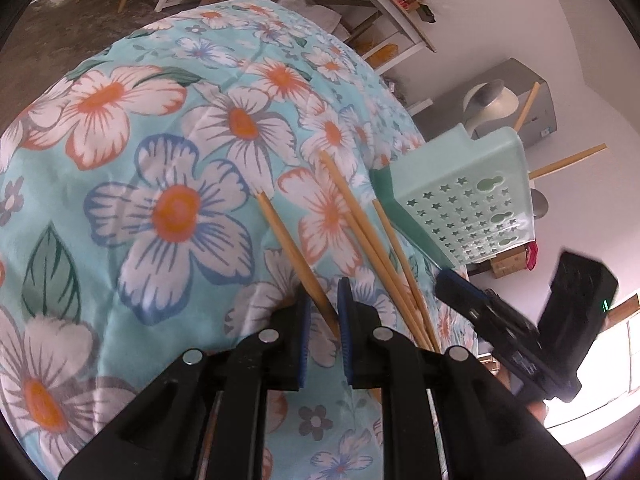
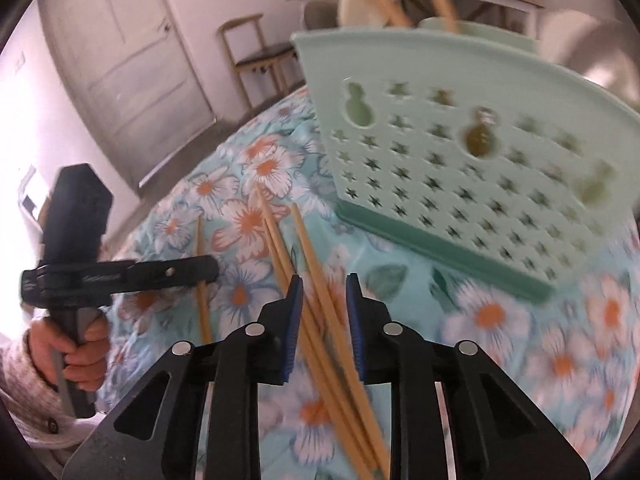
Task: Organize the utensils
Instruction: 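Lift chopsticks with the left tool while the right tool lifts its chopstick toward the basket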
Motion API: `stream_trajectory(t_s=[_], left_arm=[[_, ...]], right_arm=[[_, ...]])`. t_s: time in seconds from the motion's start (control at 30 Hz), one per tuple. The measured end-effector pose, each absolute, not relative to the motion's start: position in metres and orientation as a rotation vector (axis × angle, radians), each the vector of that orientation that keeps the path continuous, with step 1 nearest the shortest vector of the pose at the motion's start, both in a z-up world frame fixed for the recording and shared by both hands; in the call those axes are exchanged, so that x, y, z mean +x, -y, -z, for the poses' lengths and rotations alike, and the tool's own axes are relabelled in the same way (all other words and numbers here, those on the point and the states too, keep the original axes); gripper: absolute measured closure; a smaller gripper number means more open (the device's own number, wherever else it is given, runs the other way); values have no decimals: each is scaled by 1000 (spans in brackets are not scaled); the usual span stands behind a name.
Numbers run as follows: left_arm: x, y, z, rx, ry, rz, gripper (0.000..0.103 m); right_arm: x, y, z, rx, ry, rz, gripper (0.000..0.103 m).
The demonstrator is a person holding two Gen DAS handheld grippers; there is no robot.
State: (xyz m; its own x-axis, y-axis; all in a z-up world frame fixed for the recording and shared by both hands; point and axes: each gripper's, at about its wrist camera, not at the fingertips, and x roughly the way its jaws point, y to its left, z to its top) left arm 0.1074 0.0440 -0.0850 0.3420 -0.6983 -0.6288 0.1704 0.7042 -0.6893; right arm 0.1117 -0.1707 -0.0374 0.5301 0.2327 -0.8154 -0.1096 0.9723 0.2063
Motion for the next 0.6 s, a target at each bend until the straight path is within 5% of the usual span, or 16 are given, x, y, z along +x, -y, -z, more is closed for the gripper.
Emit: stream_trajectory(t_s=[0.6], left_arm=[[106,-49,86,-561,-1067,640,90]], right_arm=[[168,141,64,2,-1091,-231,98]])
